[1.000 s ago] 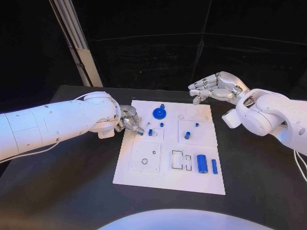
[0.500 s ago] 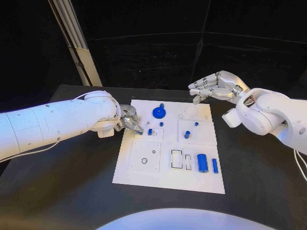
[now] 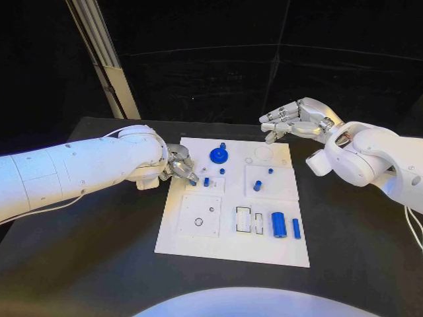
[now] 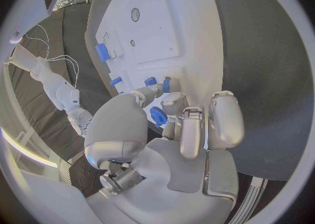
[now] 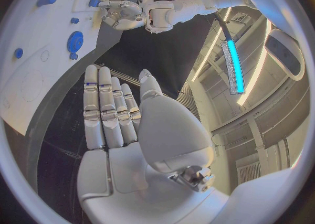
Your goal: Assemble the parts on the task board
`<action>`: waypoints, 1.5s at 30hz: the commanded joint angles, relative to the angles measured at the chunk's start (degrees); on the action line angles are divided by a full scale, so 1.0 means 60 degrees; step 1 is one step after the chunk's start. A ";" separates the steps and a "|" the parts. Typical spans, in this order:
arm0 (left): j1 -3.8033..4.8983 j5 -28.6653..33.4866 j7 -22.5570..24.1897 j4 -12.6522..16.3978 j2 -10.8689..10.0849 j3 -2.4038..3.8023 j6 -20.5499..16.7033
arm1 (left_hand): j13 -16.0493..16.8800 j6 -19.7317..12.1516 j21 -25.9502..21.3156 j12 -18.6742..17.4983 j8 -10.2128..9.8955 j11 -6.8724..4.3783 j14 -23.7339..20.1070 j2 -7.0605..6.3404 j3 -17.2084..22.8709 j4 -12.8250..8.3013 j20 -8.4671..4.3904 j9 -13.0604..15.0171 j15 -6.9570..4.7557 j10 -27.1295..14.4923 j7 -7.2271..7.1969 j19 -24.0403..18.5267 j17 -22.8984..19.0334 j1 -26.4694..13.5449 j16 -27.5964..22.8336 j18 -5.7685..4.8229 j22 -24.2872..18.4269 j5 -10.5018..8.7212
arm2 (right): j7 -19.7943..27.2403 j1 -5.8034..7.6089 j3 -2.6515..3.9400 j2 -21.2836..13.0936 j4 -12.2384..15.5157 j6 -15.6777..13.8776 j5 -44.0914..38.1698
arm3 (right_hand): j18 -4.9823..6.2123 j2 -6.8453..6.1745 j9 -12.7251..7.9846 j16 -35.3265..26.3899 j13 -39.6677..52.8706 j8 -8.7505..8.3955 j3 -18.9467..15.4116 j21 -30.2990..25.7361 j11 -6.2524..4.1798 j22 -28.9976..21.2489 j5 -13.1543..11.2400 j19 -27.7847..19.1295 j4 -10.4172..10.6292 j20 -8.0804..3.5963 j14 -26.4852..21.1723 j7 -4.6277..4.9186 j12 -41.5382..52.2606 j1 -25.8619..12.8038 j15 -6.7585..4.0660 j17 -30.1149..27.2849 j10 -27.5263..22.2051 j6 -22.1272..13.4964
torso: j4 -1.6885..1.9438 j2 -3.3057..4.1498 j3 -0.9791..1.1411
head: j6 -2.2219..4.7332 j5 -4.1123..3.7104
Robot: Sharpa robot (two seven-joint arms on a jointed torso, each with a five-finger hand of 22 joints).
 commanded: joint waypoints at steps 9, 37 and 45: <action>-0.0031 -0.0079 -0.0093 0.0017 0.0067 -0.0021 0.0081 | 0.0241 0.0196 0.0083 0.0173 -0.0054 -0.0032 0.0989 -0.0074 -0.0042 -0.0173 -0.0030 -0.0044 -0.0101 0.0197 -0.0038 0.0117 0.2516 -0.0120 0.0029 -0.0161 0.0083 0.0018 | 0.0101 0.0017 0.0004 0.0004 0.0044 0.0106 0.0038 | 0.0037 0.0066 0.0014 -0.0028 0.0006 0.0027 0.0004 -0.0049 0.0002 -0.0016 0.0044 0.0032 -0.0070 0.0020 -0.0071 -0.0016 0.0033 0.0047 0.0009 -0.0013 -0.0084 -0.0063 | 0.0049 -0.0019 -0.0017 | -0.0038 -0.0069; -0.0022 -0.0079 -0.0129 -0.0333 0.0266 -0.0019 0.0408 | 0.0442 0.0469 0.0120 0.0245 -0.0254 -0.0061 0.0989 -0.0161 -0.0891 0.0298 -0.0077 -0.0196 -0.0138 0.0291 -0.0074 0.0161 0.2516 -0.0693 0.0029 -0.0178 0.0176 -0.0003 | 0.0115 0.0018 0.0004 0.0017 0.0056 0.0117 0.0038 | 0.0036 0.0084 0.0017 -0.0028 0.0004 0.0027 0.0017 -0.0071 0.0005 -0.0030 0.0062 0.0044 -0.0085 0.0020 -0.0079 -0.0012 0.0048 0.0054 0.0012 -0.0022 -0.0102 -0.0073 | 0.0057 -0.0028 -0.0019 | -0.0052 -0.0144; -0.0021 -0.0079 -0.0135 -0.0365 0.0316 -0.0019 0.0470 | 0.0461 0.0485 0.0123 0.0253 -0.0261 -0.0061 0.0989 -0.0168 -0.0944 0.0324 -0.0078 -0.0202 -0.0138 0.0297 -0.0076 0.0164 0.2516 -0.0715 0.0029 -0.0180 0.0183 -0.0004 | 0.0124 0.0018 0.0004 0.0037 0.0052 0.0134 0.0038 | 0.0036 0.0084 0.0017 -0.0028 0.0004 0.0027 0.0017 -0.0071 0.0005 -0.0030 0.0062 0.0044 -0.0085 0.0020 -0.0079 -0.0012 0.0048 0.0054 0.0012 -0.0022 -0.0102 -0.0073 | 0.0042 -0.0019 -0.0016 | -0.0061 -0.0130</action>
